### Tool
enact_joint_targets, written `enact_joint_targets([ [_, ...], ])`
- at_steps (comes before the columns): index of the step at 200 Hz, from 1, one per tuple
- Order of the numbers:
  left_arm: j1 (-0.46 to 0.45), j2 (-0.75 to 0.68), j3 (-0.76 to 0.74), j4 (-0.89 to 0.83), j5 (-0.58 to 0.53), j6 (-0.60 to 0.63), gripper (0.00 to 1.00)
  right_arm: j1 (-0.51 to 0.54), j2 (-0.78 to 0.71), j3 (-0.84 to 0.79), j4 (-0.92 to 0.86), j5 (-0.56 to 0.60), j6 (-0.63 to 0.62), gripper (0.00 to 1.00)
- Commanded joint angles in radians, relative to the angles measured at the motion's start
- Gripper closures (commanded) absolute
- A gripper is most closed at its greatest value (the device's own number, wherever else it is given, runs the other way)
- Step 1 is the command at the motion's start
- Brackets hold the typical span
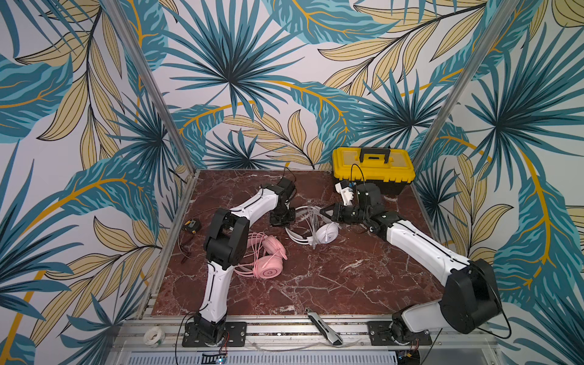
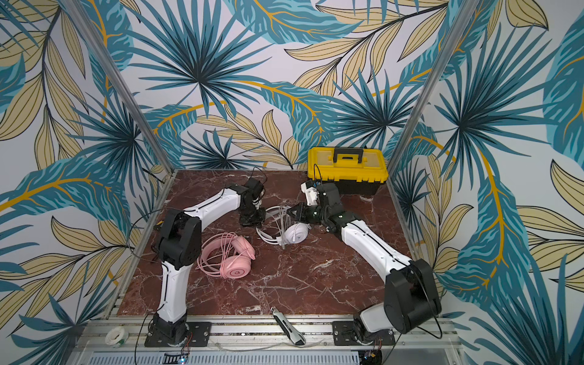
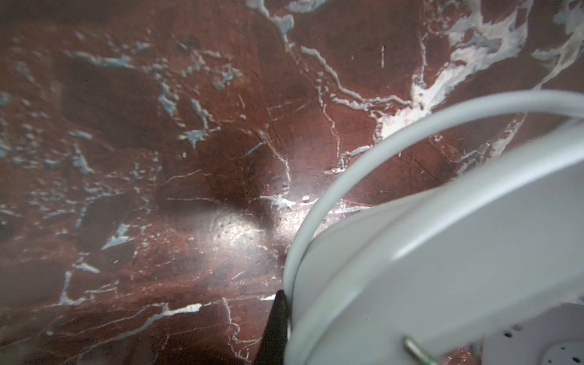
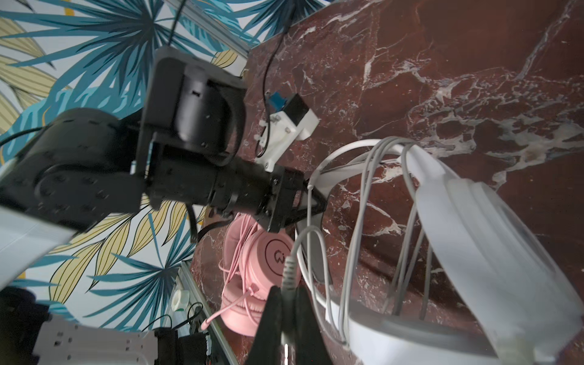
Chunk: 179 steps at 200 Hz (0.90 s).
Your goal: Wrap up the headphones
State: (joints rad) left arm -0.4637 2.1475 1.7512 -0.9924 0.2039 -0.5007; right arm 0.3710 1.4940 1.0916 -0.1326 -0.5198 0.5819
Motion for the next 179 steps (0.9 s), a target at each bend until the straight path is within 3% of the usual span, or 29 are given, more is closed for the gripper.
enact_joint_targets([
  [1,-0.003,-0.019,0.017,-0.010,0.023,0.022,0.98,0.003,0.060,0.057,0.017,0.025,0.051,1.00],
  [45,-0.008,-0.011,0.001,-0.012,0.034,0.025,0.97,0.003,0.249,0.211,0.003,-0.010,0.058,0.98],
  [81,-0.011,-0.013,-0.011,-0.012,0.029,0.022,0.97,0.002,0.373,0.326,-0.058,-0.019,0.063,0.76],
  [92,-0.010,-0.008,-0.013,-0.012,0.032,0.021,0.97,0.000,0.382,0.339,-0.073,-0.011,0.056,0.68],
  [164,-0.009,0.026,-0.007,-0.012,0.054,0.024,0.96,-0.017,0.293,0.381,-0.314,0.079,-0.118,0.48],
  [179,-0.009,0.028,-0.007,-0.012,0.055,0.022,0.96,-0.017,0.292,0.429,-0.390,0.109,-0.171,0.38],
])
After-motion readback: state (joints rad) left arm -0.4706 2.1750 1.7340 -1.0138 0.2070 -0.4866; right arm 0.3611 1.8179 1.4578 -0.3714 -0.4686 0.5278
